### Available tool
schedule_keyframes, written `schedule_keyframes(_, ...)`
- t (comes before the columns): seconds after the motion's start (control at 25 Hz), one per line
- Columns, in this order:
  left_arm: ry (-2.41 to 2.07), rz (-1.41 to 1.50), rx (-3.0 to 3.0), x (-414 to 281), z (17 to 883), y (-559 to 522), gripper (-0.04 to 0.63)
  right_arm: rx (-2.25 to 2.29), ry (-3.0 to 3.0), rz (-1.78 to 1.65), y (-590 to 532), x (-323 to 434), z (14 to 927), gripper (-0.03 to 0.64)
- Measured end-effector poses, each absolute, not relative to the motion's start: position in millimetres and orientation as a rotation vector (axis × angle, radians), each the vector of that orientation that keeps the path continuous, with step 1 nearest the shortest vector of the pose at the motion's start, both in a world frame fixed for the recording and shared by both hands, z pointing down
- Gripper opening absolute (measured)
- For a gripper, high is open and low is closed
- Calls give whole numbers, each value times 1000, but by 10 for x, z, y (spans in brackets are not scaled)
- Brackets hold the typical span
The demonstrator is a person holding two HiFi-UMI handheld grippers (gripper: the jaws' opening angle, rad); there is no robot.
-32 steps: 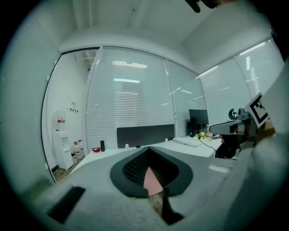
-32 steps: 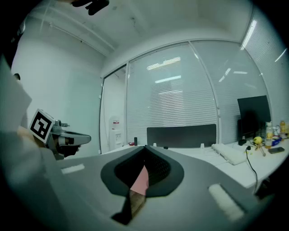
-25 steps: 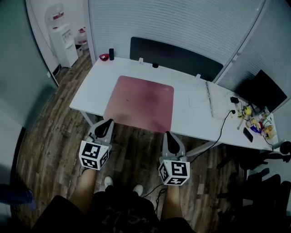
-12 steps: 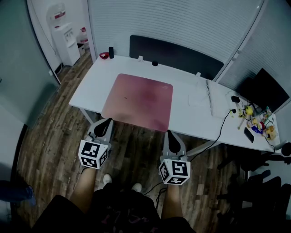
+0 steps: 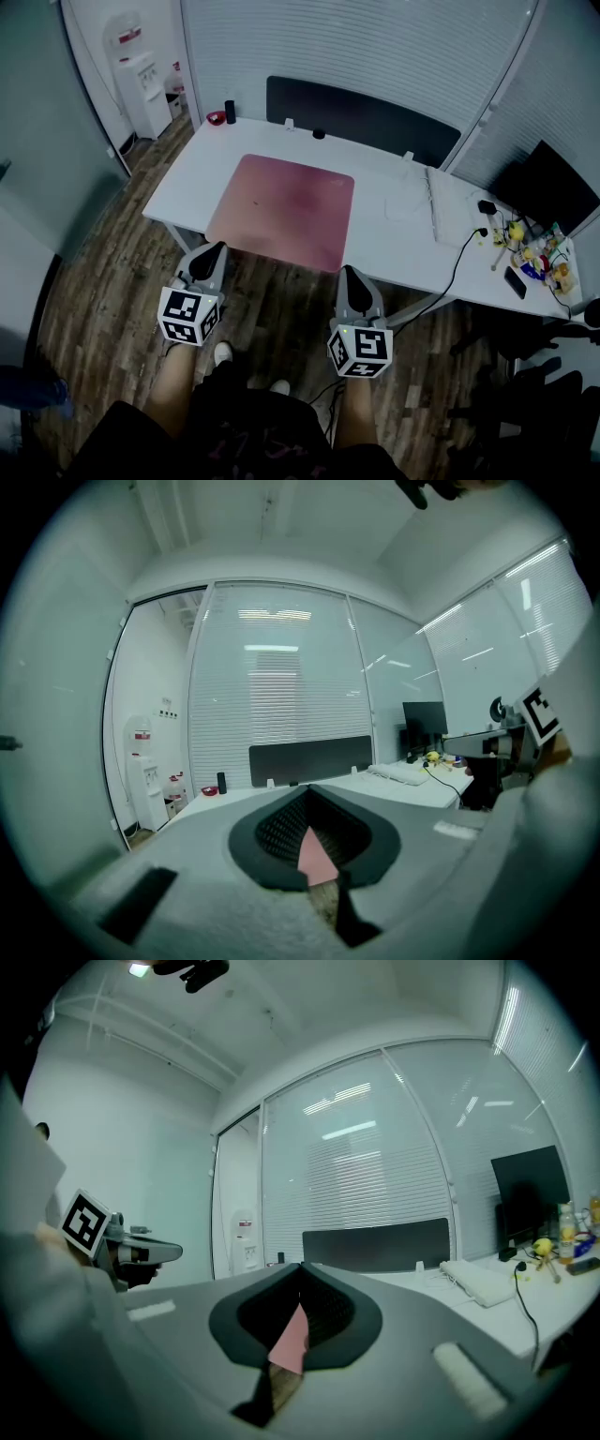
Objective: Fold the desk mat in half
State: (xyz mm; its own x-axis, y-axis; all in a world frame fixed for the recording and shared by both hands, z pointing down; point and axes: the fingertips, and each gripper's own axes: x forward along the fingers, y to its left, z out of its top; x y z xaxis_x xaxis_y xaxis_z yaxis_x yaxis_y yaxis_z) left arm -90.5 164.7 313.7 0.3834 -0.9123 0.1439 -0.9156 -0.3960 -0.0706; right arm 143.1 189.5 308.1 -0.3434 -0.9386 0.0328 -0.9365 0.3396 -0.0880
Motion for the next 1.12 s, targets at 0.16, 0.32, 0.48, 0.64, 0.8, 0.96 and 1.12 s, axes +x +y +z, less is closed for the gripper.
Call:
schedule_keyframes(0.16, -1733, 253, 2596, -921, 3117, 1590, -2, -1779, 2560, -153, 1832, 1438, 3118, -3)
schedule_keyframes(0.32, -1750, 231, 2583, -994, 3115, 1474, -2, -1759, 2536, -145, 1733, 1436, 3076, -3)
schedule_keyframes(0.48, -1755, 217, 2585, -1057, 3105, 1314, -1, -1758, 2523, -145, 1559, 1416, 3045, -3)
schedule_keyframes(0.64, -1728, 228, 2605, -1149, 3148, 1085, -2, -1781, 2531, -149, 1350, 1287, 3088, -3)
schedule_keyframes(0.8, -1689, 228, 2603, -1248, 3247, 759, -1, -1812, 2545, -174, 1056, 1159, 3176, -3)
schedule_keyframes(0.96, -1643, 244, 2596, -1410, 3407, 409, -2, -1847, 2559, -207, 733, 972, 3300, -3)
schedule_keyframes(1.12, -1597, 261, 2581, -1557, 3571, -10, -1, -1876, 2566, -236, 341, 797, 3415, -3)
